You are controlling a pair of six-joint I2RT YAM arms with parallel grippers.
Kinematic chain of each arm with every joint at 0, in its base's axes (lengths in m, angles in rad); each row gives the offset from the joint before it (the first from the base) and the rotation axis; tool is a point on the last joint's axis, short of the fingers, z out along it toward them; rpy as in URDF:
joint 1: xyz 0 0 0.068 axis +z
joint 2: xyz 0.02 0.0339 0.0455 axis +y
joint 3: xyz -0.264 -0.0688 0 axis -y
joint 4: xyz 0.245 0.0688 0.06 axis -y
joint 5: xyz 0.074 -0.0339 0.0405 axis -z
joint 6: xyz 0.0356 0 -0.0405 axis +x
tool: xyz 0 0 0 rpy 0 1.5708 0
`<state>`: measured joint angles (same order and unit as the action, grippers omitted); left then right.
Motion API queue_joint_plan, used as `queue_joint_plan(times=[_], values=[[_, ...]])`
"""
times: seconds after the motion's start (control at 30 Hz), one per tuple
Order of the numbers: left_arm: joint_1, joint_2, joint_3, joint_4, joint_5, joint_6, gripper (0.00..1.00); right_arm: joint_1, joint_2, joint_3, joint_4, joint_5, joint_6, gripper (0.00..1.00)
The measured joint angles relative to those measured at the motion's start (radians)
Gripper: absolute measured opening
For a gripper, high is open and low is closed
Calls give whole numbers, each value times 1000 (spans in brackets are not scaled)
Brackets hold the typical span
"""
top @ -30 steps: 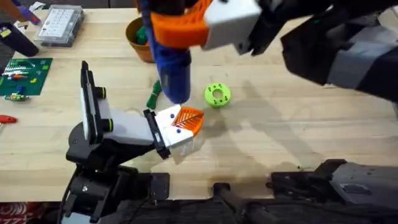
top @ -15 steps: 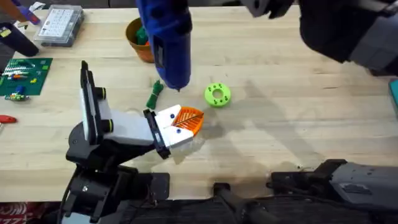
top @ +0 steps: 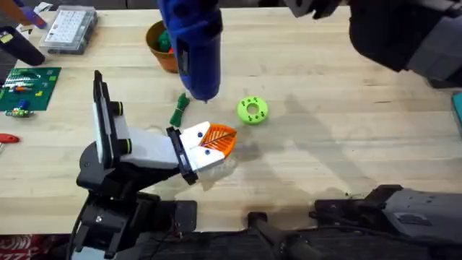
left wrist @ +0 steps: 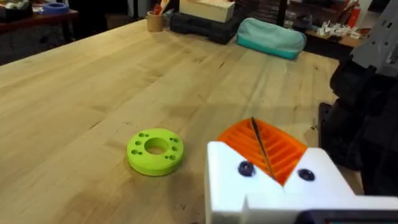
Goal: Pick up the gripper from the table and insert it into the empty holder that is missing its gripper. Then pick up a screw, insert it into the mounting hole, and use the screwdriver to tighten it. Finally, clean up the table by picking up the vegetable and placing it into the bucket.
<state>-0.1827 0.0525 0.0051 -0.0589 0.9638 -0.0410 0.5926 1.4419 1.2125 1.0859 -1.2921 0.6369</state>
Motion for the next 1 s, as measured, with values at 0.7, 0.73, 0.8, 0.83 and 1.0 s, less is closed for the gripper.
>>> queue_joint_plan(times=[0.7,0.73,0.8,0.83,1.0], values=[[0,0,0,-3,0,0,10,24,0,-234,168,49,-17,46],[0,0,0,-6,0,0,10,26,0,-239,168,51,-22,46],[0,0,0,-17,0,1,10,35,0,-244,167,56,-38,46],[0,0,0,-18,0,0,10,43,0,-246,167,58,-47,46],[0,0,0,-19,0,1,10,73,6,-246,169,61,-73,46]])
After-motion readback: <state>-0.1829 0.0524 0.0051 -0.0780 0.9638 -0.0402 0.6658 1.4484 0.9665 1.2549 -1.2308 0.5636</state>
